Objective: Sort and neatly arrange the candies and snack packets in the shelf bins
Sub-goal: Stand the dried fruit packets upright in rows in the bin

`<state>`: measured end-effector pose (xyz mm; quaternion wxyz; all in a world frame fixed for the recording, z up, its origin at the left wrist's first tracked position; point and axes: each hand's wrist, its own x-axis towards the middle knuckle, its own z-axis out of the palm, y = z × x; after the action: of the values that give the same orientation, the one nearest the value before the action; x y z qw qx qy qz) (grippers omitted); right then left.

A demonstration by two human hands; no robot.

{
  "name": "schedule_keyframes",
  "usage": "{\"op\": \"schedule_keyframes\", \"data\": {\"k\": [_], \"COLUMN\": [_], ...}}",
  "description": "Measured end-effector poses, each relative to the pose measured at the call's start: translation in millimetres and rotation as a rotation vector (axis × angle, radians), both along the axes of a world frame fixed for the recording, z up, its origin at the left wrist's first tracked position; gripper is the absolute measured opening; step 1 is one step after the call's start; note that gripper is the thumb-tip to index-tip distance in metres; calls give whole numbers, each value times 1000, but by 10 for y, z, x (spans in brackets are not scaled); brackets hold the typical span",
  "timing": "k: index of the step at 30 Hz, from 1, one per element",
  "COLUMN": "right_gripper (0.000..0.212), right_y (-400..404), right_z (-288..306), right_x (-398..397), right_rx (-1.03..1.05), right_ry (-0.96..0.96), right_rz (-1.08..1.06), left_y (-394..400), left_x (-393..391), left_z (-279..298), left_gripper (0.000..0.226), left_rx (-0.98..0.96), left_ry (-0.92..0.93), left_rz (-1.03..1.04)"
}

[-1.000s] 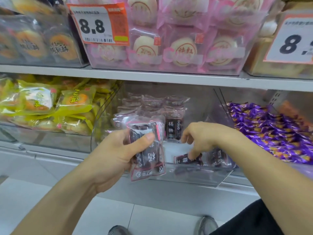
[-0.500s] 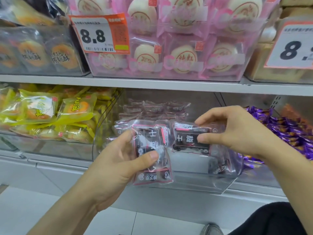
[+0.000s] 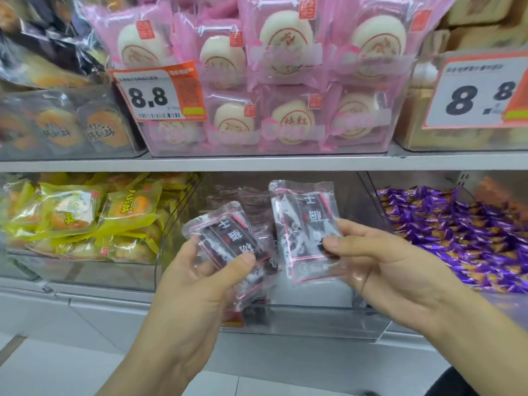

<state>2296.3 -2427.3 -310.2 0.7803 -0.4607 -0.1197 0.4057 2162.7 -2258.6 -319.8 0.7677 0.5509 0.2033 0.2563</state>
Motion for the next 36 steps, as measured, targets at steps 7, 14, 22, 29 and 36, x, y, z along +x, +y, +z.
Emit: {"op": "schedule_keyframes", "data": {"k": [7, 14, 22, 29, 36], "right_gripper": [50, 41, 54, 59, 56], "right_y": [183, 143, -40, -30, -56], "right_z": [-151, -108, 28, 29, 31], "right_x": [-132, -180, 62, 82, 42], "right_rx": [4, -38, -90, -52, -69], "right_ry": [-232, -342, -340, -215, -205], "right_rz": [-65, 85, -13, -35, 4], "left_y": [-177, -157, -76, -179, -299], "left_x": [91, 236, 47, 58, 90], "left_z": [16, 168, 82, 57, 72], "left_gripper": [52, 47, 72, 62, 43], "left_rx": [8, 19, 117, 232, 265], "left_ry": [-75, -50, -92, 144, 103], "left_rz": [-59, -143, -105, -258, -166]}}
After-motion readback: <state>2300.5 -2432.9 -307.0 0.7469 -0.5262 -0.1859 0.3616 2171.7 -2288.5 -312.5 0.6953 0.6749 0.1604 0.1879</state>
